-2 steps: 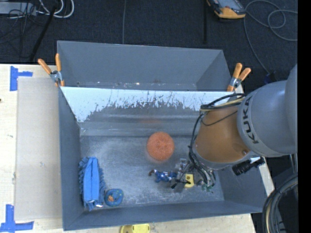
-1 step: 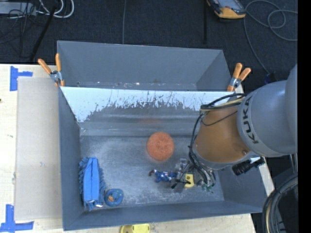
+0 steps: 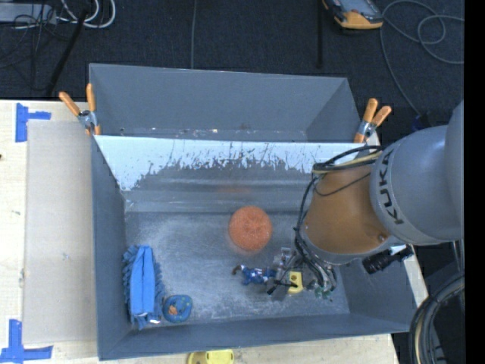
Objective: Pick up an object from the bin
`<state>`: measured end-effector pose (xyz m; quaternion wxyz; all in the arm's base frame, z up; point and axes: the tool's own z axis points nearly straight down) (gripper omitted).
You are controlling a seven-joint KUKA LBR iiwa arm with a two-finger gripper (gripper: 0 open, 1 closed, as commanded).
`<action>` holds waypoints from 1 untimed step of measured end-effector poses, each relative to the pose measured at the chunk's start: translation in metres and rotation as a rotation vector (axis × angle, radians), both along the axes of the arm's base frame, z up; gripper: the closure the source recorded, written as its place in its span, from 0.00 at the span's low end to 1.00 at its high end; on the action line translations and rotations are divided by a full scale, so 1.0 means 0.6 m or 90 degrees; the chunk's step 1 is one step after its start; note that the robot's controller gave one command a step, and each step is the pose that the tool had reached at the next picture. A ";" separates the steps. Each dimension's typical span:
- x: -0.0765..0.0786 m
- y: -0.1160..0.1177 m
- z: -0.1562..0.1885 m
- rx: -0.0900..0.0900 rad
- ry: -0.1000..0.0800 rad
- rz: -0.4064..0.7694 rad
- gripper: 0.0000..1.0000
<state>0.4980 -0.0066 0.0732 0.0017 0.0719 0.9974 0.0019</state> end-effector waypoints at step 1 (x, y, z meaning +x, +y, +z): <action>-0.003 -0.001 0.011 -0.001 0.006 0.000 1.00</action>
Offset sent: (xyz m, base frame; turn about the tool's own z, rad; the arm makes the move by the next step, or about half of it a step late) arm 0.0001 0.0000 0.0551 0.0000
